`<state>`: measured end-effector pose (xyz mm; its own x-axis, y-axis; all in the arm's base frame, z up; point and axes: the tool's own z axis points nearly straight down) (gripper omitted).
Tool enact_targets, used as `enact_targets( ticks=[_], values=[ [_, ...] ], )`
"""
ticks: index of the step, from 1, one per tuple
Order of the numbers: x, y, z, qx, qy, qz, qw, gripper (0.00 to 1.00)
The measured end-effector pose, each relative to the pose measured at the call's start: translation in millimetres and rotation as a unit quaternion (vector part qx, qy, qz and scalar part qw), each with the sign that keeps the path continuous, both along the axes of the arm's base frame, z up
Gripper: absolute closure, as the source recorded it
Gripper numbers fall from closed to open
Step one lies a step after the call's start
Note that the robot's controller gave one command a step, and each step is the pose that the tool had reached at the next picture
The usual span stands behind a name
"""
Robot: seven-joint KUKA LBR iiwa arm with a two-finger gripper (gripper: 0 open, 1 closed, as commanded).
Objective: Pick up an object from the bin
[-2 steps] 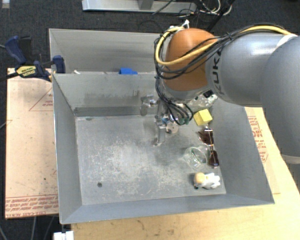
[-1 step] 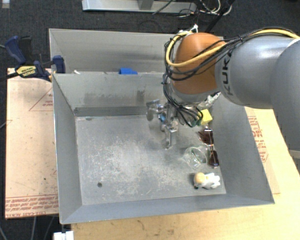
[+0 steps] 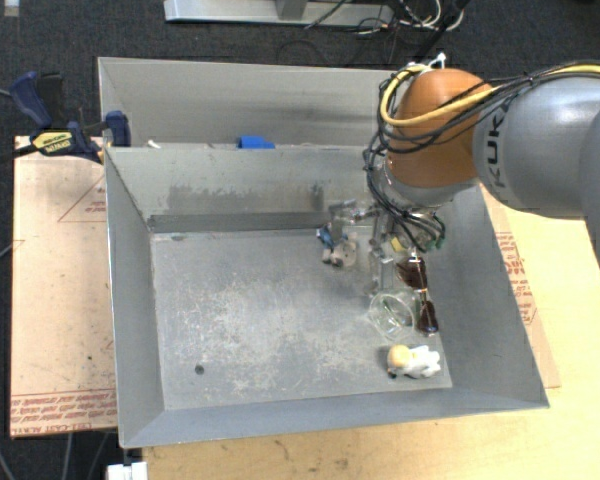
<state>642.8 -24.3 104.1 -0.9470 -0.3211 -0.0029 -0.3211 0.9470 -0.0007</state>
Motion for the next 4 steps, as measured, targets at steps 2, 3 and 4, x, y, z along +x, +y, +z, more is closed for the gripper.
enact_targets(
  ticks=[2, 3, 4],
  values=[
    [12.1, -10.0, -32.5, 0.001, -0.0013, 0.003, 1.0, 1.0],
    [12.9, -10.6, -32.4, 0.001, -0.0015, -0.003, 1.0, 1.0],
    [11.5, -10.4, -28.7, 0.001, 0.001, -0.003, 1.0, 1.0]
  ],
)
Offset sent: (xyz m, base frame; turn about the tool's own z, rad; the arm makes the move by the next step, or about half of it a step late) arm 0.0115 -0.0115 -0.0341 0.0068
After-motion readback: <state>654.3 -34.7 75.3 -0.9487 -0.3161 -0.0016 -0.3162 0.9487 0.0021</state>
